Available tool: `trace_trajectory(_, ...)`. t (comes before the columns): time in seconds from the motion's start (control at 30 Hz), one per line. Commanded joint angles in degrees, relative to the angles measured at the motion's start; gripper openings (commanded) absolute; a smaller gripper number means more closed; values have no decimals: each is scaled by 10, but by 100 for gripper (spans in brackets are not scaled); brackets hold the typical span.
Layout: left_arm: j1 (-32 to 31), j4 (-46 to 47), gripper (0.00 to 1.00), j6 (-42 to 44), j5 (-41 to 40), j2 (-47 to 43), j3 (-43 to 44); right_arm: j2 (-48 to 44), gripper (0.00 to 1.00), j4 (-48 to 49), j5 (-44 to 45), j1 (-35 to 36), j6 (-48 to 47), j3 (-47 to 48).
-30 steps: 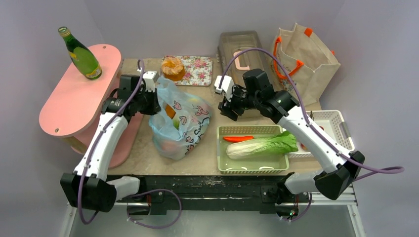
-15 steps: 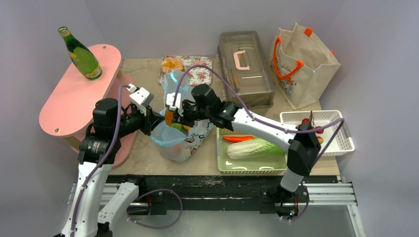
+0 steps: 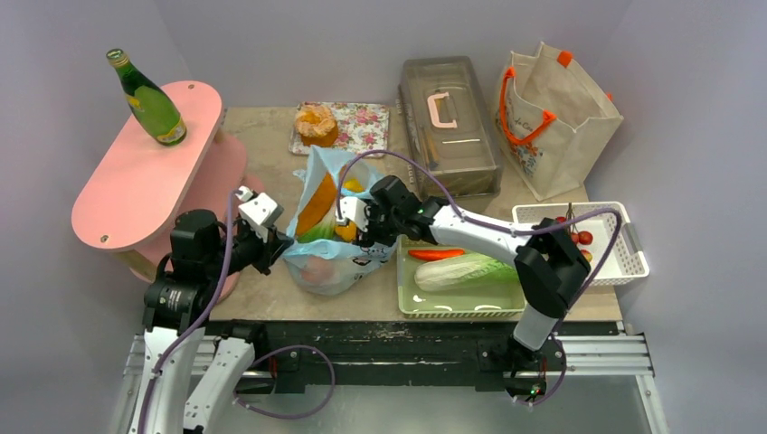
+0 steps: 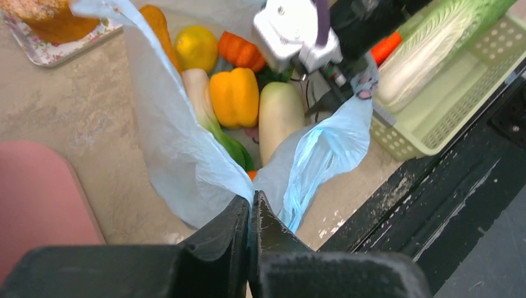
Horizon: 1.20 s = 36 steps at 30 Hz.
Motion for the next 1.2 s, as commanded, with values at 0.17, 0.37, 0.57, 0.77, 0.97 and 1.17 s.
trace_trajectory(0.17,5,-77,0,180,21,-21,-74,-33,98,-17,-25,6,-60,-24)
trace_trajectory(0.37,5,-125,0,289,26,5,-85,23,95,-26,-44,40,-141,39)
trace_trajectory(0.57,6,-131,0,291,11,7,-80,90,94,-52,-35,48,-215,40)
trace_trajectory(0.77,9,-167,0,314,3,-11,-85,113,44,-25,22,41,-173,44)
trace_trajectory(0.97,10,-204,0,372,-42,-27,-99,30,0,53,88,22,-91,59)
trace_trajectory(1.17,20,-213,0,410,-142,-3,-109,-3,0,96,84,-51,0,96)
